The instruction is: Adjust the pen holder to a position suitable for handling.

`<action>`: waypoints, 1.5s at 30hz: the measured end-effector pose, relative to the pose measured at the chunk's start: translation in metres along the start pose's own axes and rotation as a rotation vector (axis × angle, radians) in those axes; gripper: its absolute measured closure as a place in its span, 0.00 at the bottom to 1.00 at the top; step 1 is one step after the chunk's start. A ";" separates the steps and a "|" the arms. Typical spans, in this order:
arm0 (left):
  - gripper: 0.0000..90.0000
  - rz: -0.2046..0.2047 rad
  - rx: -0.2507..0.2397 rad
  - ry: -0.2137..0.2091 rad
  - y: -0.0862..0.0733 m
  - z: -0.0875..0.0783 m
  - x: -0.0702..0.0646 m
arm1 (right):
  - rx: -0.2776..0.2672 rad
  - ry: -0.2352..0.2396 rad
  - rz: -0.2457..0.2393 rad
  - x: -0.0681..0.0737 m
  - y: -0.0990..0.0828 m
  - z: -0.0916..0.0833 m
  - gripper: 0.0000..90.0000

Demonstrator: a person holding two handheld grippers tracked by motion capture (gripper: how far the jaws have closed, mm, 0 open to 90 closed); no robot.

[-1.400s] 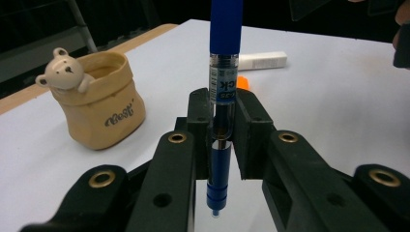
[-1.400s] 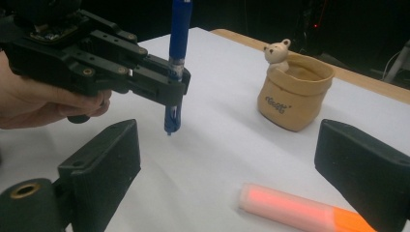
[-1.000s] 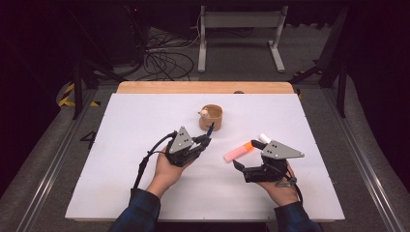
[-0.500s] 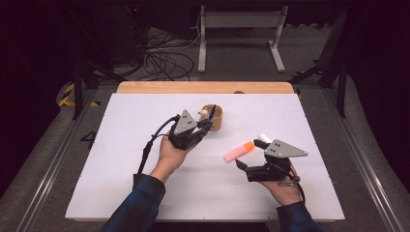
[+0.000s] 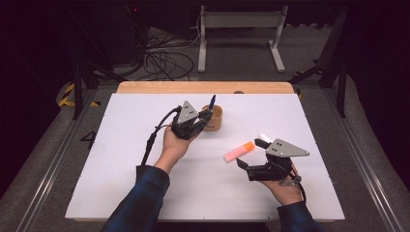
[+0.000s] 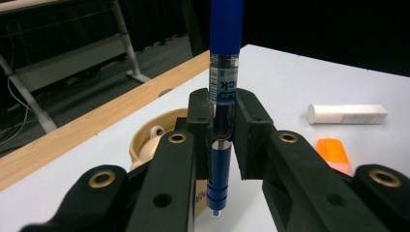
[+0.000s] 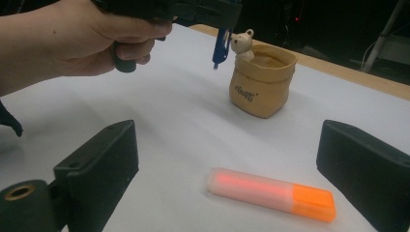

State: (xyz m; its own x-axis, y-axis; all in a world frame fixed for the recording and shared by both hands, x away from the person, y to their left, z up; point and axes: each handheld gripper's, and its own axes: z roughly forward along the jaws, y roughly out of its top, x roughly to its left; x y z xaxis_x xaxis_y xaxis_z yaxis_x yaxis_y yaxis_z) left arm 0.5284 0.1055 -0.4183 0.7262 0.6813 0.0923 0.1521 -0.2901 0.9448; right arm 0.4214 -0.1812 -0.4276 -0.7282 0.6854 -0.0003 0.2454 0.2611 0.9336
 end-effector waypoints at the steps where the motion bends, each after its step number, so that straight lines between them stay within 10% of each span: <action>1: 0.88 -0.005 -0.004 0.002 0.001 0.001 0.001 | -0.002 -0.001 0.003 0.000 0.000 -0.001 0.09; 9: 0.88 -0.106 -0.030 -0.017 0.004 0.018 0.010 | -0.007 -0.003 0.002 -0.001 0.001 -0.002 0.10; 45: 0.87 -0.055 0.079 0.052 0.002 0.059 0.014 | -0.008 -0.029 0.018 -0.009 0.000 -0.008 0.10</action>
State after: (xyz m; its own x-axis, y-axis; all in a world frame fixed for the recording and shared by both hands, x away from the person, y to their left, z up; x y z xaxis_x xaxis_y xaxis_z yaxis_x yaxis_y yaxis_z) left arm 0.5781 0.0744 -0.4335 0.6799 0.7309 0.0594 0.2446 -0.3024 0.9212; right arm 0.4233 -0.1926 -0.4247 -0.7045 0.7096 0.0064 0.2536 0.2433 0.9362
